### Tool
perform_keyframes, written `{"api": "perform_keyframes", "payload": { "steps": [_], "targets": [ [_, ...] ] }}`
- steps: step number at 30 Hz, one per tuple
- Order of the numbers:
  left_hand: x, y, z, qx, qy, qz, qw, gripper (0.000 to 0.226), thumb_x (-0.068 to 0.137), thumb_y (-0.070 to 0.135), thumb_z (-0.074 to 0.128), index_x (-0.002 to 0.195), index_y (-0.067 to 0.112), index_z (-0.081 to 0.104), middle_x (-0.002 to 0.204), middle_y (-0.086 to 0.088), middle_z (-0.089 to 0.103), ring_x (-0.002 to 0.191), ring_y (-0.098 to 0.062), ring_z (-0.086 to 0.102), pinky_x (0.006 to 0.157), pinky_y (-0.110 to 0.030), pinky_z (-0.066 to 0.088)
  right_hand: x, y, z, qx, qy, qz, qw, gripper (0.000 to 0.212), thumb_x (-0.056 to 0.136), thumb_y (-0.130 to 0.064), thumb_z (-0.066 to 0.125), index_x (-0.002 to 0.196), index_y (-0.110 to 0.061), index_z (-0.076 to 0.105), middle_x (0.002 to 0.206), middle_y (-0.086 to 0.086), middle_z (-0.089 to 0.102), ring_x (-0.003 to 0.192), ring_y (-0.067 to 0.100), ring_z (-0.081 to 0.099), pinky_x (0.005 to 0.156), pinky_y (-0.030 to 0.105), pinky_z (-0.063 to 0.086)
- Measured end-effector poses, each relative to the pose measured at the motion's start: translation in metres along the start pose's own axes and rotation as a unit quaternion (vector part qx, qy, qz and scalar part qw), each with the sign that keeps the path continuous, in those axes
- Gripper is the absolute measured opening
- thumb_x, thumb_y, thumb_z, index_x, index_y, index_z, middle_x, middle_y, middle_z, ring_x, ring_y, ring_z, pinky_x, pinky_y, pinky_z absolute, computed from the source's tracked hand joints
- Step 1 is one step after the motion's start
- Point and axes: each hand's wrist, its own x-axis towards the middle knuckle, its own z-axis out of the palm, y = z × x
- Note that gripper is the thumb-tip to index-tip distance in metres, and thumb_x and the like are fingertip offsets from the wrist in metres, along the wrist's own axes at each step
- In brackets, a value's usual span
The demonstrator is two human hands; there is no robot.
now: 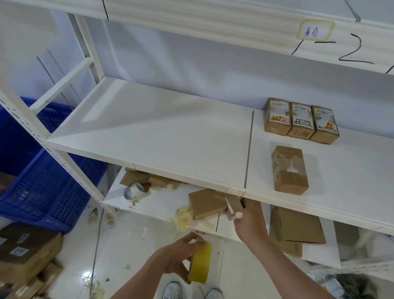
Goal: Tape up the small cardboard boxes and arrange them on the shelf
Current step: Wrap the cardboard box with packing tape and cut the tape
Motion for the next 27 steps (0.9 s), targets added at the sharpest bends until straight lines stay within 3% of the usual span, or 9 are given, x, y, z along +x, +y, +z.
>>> {"api": "perform_keyframes", "payload": {
  "steps": [2, 3, 5, 7, 9, 13, 16, 24, 27],
  "targets": [
    [-0.002, 0.0, -0.001, -0.005, 0.006, 0.014, 1.0, 0.032, 0.096, 0.046, 0.062, 0.122, 0.029, 0.052, 0.121, -0.018, 0.052, 0.09, -0.042, 0.064, 0.086, -0.068, 0.054, 0.008, -0.002, -0.005, 0.058, 0.049, -0.004, 0.997, 0.03, 0.098, -0.013, 0.052, 0.069, -0.018, 0.045, 0.068, -0.002, 0.046, 0.07, 0.024, 0.05, 0.05, 0.025, 0.028],
    [-0.002, 0.001, -0.002, -0.011, 0.006, 0.022, 1.0, 0.032, 0.096, 0.048, 0.061, 0.122, 0.03, 0.052, 0.12, -0.02, 0.052, 0.084, -0.042, 0.065, 0.087, -0.067, 0.054, 0.013, -0.006, -0.012, 0.076, 0.079, -0.011, 0.994, 0.025, 0.098, -0.014, 0.054, 0.074, -0.017, 0.05, 0.07, -0.002, 0.049, 0.071, 0.024, 0.053, 0.049, 0.024, 0.027],
    [-0.004, 0.004, -0.002, -0.025, 0.002, 0.033, 0.999, 0.032, 0.097, 0.05, 0.06, 0.121, 0.031, 0.053, 0.12, -0.021, 0.053, 0.077, -0.042, 0.066, 0.087, -0.063, 0.056, 0.026, -0.013, -0.028, 0.099, 0.118, -0.024, 0.988, 0.012, 0.099, -0.016, 0.056, 0.093, -0.01, 0.065, 0.086, 0.005, 0.059, 0.08, 0.025, 0.059, 0.054, 0.024, 0.032],
    [-0.006, 0.007, -0.001, -0.039, -0.001, 0.04, 0.998, 0.029, 0.098, 0.05, 0.059, 0.12, 0.032, 0.053, 0.122, -0.022, 0.054, 0.076, -0.042, 0.068, 0.085, -0.062, 0.057, 0.044, -0.018, -0.043, 0.117, 0.14, -0.039, 0.982, 0.013, 0.1, -0.012, 0.055, 0.101, -0.007, 0.066, 0.096, 0.011, 0.061, 0.088, 0.028, 0.061, 0.066, 0.027, 0.039],
    [-0.006, 0.011, -0.001, -0.047, -0.002, 0.05, 0.998, 0.029, 0.098, 0.05, 0.059, 0.121, 0.033, 0.054, 0.124, -0.023, 0.055, 0.076, -0.042, 0.069, 0.084, -0.061, 0.058, 0.06, -0.022, -0.057, 0.134, 0.15, -0.034, 0.979, 0.01, 0.1, -0.01, 0.054, 0.105, -0.007, 0.062, 0.097, 0.011, 0.063, 0.085, 0.027, 0.06, 0.066, 0.03, 0.044],
    [-0.006, 0.022, -0.001, -0.056, 0.003, 0.069, 0.996, 0.027, 0.099, 0.049, 0.058, 0.121, 0.035, 0.055, 0.122, -0.022, 0.055, 0.079, -0.043, 0.07, 0.084, -0.061, 0.058, 0.086, -0.023, -0.071, 0.139, 0.122, 0.005, 0.983, 0.017, 0.099, -0.011, 0.06, 0.114, -0.004, 0.06, 0.107, 0.013, 0.068, 0.088, 0.026, 0.061, 0.069, 0.034, 0.049],
    [-0.005, 0.03, -0.005, -0.073, 0.01, 0.076, 0.994, 0.027, 0.1, 0.047, 0.057, 0.124, 0.036, 0.054, 0.125, -0.023, 0.054, 0.085, -0.046, 0.071, 0.085, -0.061, 0.058, 0.097, -0.024, -0.072, 0.129, 0.098, 0.026, 0.986, 0.021, 0.098, -0.015, 0.063, 0.113, -0.001, 0.058, 0.108, 0.016, 0.067, 0.089, 0.026, 0.059, 0.068, 0.033, 0.044],
    [0.001, 0.048, -0.018, -0.09, 0.013, 0.09, 0.992, 0.035, 0.099, 0.049, 0.057, 0.132, 0.038, 0.051, 0.132, -0.02, 0.051, 0.096, -0.048, 0.071, 0.086, -0.061, 0.058, 0.12, -0.03, -0.066, 0.08, 0.031, 0.005, 0.996, 0.026, 0.095, -0.02, 0.069, 0.107, 0.002, 0.066, 0.108, 0.018, 0.069, 0.094, 0.029, 0.063, 0.065, 0.03, 0.042],
    [0.002, 0.055, -0.02, -0.087, 0.014, 0.094, 0.992, 0.036, 0.098, 0.05, 0.057, 0.132, 0.039, 0.051, 0.132, -0.018, 0.05, 0.098, -0.048, 0.07, 0.086, -0.06, 0.058, 0.116, -0.038, -0.07, -0.032, 0.042, 0.015, 0.998, 0.036, 0.098, -0.03, 0.065, 0.122, -0.005, 0.057, 0.12, 0.015, 0.063, 0.11, 0.03, 0.06, 0.081, 0.035, 0.047]
  ]
}}
